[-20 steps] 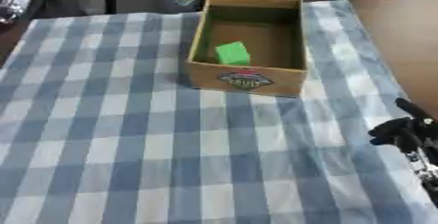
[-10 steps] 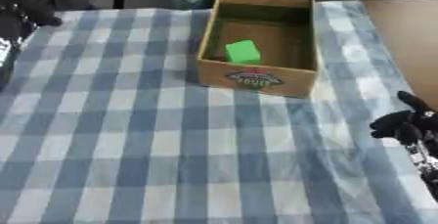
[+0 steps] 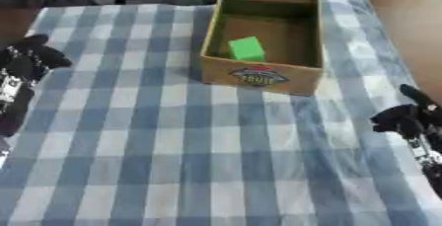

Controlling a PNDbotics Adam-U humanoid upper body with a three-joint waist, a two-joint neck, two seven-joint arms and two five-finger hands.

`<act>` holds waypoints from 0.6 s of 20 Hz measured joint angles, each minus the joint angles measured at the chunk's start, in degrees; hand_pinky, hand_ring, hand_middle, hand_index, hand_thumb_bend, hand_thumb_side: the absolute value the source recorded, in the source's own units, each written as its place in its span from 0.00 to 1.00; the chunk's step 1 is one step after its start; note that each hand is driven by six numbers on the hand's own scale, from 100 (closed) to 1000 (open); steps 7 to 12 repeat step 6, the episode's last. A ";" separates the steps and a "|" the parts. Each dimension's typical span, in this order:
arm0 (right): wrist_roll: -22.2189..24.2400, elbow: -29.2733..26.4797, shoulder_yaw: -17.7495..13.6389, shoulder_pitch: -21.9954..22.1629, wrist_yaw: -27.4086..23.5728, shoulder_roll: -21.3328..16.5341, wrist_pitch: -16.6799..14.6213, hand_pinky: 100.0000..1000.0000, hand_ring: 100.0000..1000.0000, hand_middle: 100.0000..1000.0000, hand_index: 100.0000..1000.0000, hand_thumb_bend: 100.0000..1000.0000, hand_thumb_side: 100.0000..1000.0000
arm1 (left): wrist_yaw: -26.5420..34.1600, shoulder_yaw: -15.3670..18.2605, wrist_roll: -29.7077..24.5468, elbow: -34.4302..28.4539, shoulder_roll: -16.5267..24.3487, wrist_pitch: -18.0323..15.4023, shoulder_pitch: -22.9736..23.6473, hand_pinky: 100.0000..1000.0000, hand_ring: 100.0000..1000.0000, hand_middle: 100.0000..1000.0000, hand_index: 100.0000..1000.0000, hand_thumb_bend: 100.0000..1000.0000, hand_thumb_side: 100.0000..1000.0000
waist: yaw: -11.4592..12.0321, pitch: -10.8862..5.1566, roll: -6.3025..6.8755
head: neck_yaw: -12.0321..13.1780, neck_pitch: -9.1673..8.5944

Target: Pick up objects on the table and place them in the box.

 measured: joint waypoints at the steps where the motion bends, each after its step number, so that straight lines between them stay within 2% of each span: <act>1: 0.00 0.00 0.00 -0.02 0.00 0.00 0.00 0.62 0.66 0.58 0.97 0.00 0.55 | -0.14 0.07 -0.11 0.15 -0.21 0.11 0.05 0.80 0.65 0.60 0.85 0.00 0.63 | -0.15 0.00 0.01 | -0.06 0.00; 12: -0.02 0.00 -0.01 -0.02 0.00 0.01 0.01 0.62 0.66 0.58 0.96 0.00 0.55 | -0.46 0.09 -0.37 0.49 -0.57 0.38 0.08 0.80 0.65 0.60 0.85 0.00 0.64 | -0.27 0.00 0.00 | -0.28 0.01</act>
